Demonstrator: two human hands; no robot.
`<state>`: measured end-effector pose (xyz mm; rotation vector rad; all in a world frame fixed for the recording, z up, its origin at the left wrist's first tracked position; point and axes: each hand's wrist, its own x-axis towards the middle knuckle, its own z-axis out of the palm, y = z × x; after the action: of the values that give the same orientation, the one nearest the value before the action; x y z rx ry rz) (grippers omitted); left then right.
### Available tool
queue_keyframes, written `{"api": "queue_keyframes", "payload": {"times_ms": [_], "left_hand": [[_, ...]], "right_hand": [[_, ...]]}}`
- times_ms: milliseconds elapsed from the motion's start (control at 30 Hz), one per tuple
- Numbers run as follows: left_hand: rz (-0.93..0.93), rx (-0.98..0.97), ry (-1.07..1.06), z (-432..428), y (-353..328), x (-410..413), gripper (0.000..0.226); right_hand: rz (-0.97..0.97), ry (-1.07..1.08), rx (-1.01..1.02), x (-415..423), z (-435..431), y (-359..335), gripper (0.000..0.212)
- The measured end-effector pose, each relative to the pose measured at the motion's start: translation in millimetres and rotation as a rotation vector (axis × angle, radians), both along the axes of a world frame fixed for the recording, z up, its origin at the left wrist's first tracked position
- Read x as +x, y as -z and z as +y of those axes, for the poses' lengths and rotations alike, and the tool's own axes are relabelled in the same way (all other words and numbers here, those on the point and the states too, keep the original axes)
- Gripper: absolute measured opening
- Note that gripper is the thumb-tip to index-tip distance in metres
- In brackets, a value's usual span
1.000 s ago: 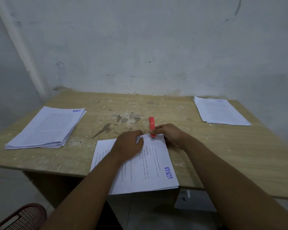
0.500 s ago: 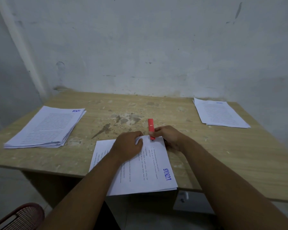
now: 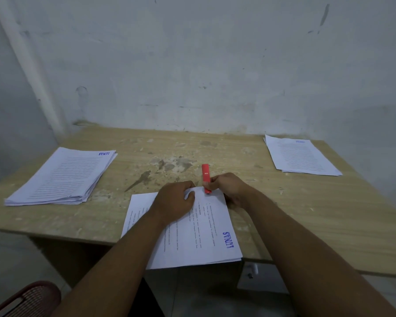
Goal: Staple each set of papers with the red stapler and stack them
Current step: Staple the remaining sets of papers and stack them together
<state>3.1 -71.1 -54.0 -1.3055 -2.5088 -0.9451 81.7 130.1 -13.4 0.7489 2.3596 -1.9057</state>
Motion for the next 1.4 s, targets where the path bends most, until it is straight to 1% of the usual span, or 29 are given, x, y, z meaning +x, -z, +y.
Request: {"api": "queue_keyframes", "payload": {"times_ms": [133, 267, 433, 567, 667, 767, 833, 867, 967, 1133, 1200, 1233, 1300, 1333, 1400], "left_hand": [[-0.007, -0.008, 0.001, -0.4, -1.1, 0.9, 0.023], [-0.024, -0.014, 0.000, 0.2, 0.2, 0.6, 0.021], [-0.022, -0.015, 0.003, 0.4, -0.4, -0.3, 0.018], [-0.023, -0.013, 0.000, 0.3, -0.5, 0.2, 0.018], [-0.034, -0.020, 0.011, 0.2, 0.6, -0.1, 0.020], [-0.037, -0.014, 0.009, 0.3, -0.2, 0.3, 0.022], [-0.025, -0.008, 0.001, 0.5, -1.2, 1.6, 0.025], [-0.026, -0.009, 0.000, 0.6, -1.1, 1.3, 0.025], [-0.050, -0.003, 0.014, -0.1, -0.9, 1.2, 0.020], [-0.116, 0.025, 0.045, -5.0, -3.7, 2.3, 0.003], [-0.148, 0.045, 0.069, -6.7, -5.5, 3.8, 0.008], [-0.161, 0.058, 0.077, -7.7, -7.0, 4.6, 0.011], [-0.171, 0.091, 0.095, -9.8, -10.2, 6.4, 0.016], [-0.169, 0.106, 0.104, -10.2, -11.8, 7.3, 0.019], [-0.165, 0.130, 0.120, -10.5, -13.6, 6.9, 0.021]], "right_hand": [[-0.039, 0.021, 0.000, -2.1, -1.7, 0.6, 0.039], [-0.041, 0.022, 0.021, -2.6, -0.4, -1.7, 0.031], [-0.040, 0.038, -0.009, -1.3, -1.7, -5.0, 0.031], [-0.064, 0.059, -0.009, -2.7, -4.9, -3.0, 0.050], [-0.074, 0.050, 0.026, -1.9, -4.9, -0.1, 0.056], [-0.070, 0.028, -0.020, 1.5, -5.3, -4.0, 0.048], [-0.068, 0.021, -0.081, 4.2, -5.5, -6.1, 0.050], [-0.059, 0.027, -0.121, 6.3, -5.7, -6.6, 0.047], [0.006, 0.046, -0.247, 15.9, -7.8, -8.1, 0.030], [0.170, 0.219, -0.389, 25.4, -8.1, -7.6, 0.027], [0.198, 0.284, -0.339, 29.0, -5.0, -6.7, 0.017], [0.202, 0.295, -0.259, 32.5, -2.7, -7.1, 0.012], [0.189, 0.248, -0.046, 43.9, -0.5, -8.4, 0.006], [0.187, 0.204, 0.022, 50.4, -1.2, -9.0, 0.009], [0.217, 0.144, 0.046, 61.8, -5.1, -7.0, 0.021]]}}
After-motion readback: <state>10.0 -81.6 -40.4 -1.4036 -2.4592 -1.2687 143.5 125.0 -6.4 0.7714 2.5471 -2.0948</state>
